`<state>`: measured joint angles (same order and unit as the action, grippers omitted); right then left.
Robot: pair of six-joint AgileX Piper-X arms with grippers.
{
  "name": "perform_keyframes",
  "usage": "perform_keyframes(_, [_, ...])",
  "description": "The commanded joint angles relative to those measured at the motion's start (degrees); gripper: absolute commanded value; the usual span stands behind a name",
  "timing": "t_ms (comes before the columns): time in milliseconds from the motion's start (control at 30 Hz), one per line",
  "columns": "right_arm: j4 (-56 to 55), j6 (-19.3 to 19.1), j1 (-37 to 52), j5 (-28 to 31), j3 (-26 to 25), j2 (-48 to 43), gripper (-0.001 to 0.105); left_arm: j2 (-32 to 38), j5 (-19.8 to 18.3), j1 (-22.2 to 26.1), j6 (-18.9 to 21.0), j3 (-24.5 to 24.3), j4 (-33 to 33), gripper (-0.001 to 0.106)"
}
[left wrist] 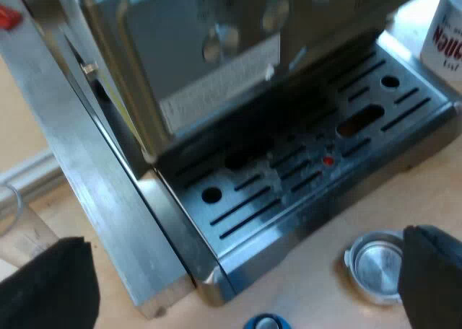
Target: Grind coffee beans and then tamp
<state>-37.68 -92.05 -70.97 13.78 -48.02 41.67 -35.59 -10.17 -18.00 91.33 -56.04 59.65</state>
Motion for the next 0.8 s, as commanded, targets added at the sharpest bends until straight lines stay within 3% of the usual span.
perform_keyframes(33, [-7.1,1.1,1.7,2.2,-4.5,-0.4,0.077,0.4,0.5,0.0,0.3,-2.1,-0.1,0.085])
perform_keyframes(233, [-15.0,1.9,12.9,-4.1,-9.8,-0.4,0.077,0.2,0.5,0.0,3.2,-4.0,0.0,0.085])
perform_keyframes(400, [-15.8,1.2,22.8,-10.8,-10.6,-0.4,0.077,-1.1,0.5,0.3,3.6,-4.1,1.3,0.085])
perform_keyframes(567, [-20.5,-0.7,35.5,-18.4,-10.6,-0.4,0.077,-2.5,-0.4,5.6,3.6,-4.1,3.1,0.085])
perform_keyframes(800, [-23.2,-3.7,47.7,-19.9,-10.6,-0.6,0.077,-2.5,-2.0,9.2,4.3,-4.1,3.1,0.085])
